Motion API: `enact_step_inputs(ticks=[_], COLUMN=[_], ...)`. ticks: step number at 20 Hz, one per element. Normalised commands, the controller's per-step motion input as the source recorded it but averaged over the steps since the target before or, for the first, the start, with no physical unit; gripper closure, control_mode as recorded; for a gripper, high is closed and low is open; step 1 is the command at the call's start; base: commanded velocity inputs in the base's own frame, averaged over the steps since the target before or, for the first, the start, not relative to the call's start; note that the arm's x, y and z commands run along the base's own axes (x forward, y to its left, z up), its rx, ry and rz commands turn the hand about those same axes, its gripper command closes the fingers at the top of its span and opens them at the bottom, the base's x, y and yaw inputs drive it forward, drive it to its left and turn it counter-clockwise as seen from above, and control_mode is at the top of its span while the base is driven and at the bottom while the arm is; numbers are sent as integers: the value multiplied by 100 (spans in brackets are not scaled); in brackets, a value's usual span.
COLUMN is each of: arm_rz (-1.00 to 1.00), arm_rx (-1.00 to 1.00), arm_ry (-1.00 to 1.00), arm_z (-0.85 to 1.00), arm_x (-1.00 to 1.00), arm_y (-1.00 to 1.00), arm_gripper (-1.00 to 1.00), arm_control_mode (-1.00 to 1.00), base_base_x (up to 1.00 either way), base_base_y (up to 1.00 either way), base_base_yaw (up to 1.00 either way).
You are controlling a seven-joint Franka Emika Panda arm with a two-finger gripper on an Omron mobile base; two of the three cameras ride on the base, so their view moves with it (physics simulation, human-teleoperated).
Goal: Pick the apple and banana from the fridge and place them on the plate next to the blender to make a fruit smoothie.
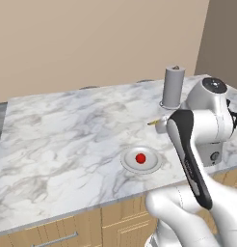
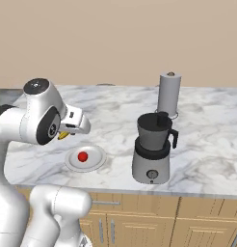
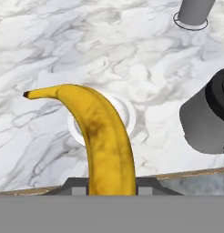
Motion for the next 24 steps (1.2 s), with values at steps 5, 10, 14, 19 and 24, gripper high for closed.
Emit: enact_step_inputs(ticks=[5, 10, 14, 19, 24], arm_rz=[0, 0, 0, 0, 0], arm_rx=[0, 0, 0, 0, 0], arm_ry=[19, 15, 11, 8, 8], arm_z=[-79, -74, -66, -59, -64], arm_x=[58, 44, 46, 51, 57], arm_y=[0, 0, 0, 0, 0], arm_gripper=[100, 100, 100, 100, 100], arm_control_mode=[-100, -100, -100, -100, -100], base_base_x=[0, 0, 0, 0, 0], base_base_y=[0, 0, 0, 0, 0], base_base_yaw=[0, 0, 0, 0, 0])
